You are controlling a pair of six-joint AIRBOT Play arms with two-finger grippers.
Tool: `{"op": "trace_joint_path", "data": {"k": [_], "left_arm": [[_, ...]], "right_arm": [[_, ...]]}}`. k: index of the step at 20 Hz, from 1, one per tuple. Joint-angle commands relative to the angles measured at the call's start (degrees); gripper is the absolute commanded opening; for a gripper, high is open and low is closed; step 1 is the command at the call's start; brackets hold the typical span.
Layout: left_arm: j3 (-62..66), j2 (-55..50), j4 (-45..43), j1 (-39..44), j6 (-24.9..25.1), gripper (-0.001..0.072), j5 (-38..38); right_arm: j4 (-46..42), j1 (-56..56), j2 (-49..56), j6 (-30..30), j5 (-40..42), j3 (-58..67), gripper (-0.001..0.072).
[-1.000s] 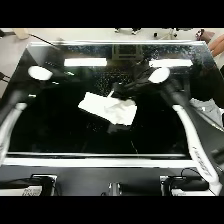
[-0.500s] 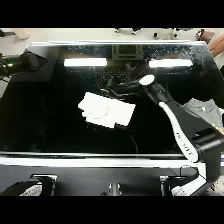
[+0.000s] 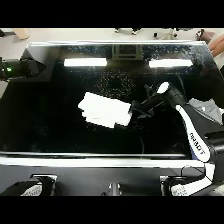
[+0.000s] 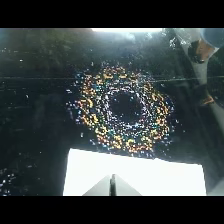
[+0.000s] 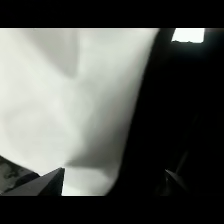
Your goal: Fold the shirts.
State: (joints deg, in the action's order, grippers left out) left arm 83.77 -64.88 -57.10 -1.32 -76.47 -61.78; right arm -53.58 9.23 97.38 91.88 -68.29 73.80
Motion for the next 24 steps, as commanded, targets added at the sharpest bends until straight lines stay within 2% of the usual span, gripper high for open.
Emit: {"op": "trace_joint_path", "data": {"k": [1, 2, 3, 4, 5, 7, 8, 10, 12, 15, 19, 24], "left_arm": [[0.0, 0.1, -0.3, 0.5, -0.1, 0.0024, -0.2], [0.0, 0.0, -0.3, 0.5, -0.1, 0.0024, -0.2], [0.0, 0.0, -0.3, 0.5, -0.1, 0.0024, -0.2], [0.0, 0.0, -0.4, 0.5, -0.1, 0.0024, -0.2], [0.0, -0.1, -0.4, 0.4, 0.0, 0.0024, -0.2], [0.0, -0.1, -0.4, 0.4, 0.2, 0.0024, -0.1], [0.0, -0.1, -0.8, 0.4, 0.2, 0.0025, 0.1], [0.0, -0.1, -1.0, 0.4, 0.1, 0.0025, 0.3], [0.0, -0.1, -1.0, 0.5, 0.1, 0.0025, 0.3], [0.0, -0.1, -1.0, 0.5, 0.1, 0.0025, 0.3], [0.0, -0.1, -1.0, 0.5, 0.1, 0.0025, 0.3], [0.0, -0.1, -0.9, 0.5, 0.1, 0.0025, 0.2]], "right_arm": [[9.4, 1.9, 2.2, -2.7, 8.3, -3.2, 0.0672], [12.1, 2.2, 2.6, -3.3, 10.4, -3.2, 0.0666], [14.5, 2.4, 2.7, -4.1, 12.2, -3.1, 0.0551], [17.7, 2.3, 2.7, -5.8, 13.2, -3.0, 0.0308], [20.9, 1.6, 2.6, -8.1, 12.3, -2.1, 0.0029], [25.0, -1.6, 1.8, -13.0, 5.3, 3.3, 0.0016], [25.0, -4.3, 1.2, -12.6, -0.7, 7.9, 0.0016], [24.7, -10.9, -0.1, -8.3, -13.4, 17.7, 0.0017], [23.0, -18.9, -2.0, -3.3, -21.4, 26.5, 0.0017], [19.3, -31.0, -4.3, 1.7, -24.8, 35.2, 0.0017], [18.0, -46.1, -5.0, 1.0, -25.0, 40.2, 0.0017], [14.7, -60.5, -5.2, -0.8, -25.0, 40.2, 0.0018]]}}
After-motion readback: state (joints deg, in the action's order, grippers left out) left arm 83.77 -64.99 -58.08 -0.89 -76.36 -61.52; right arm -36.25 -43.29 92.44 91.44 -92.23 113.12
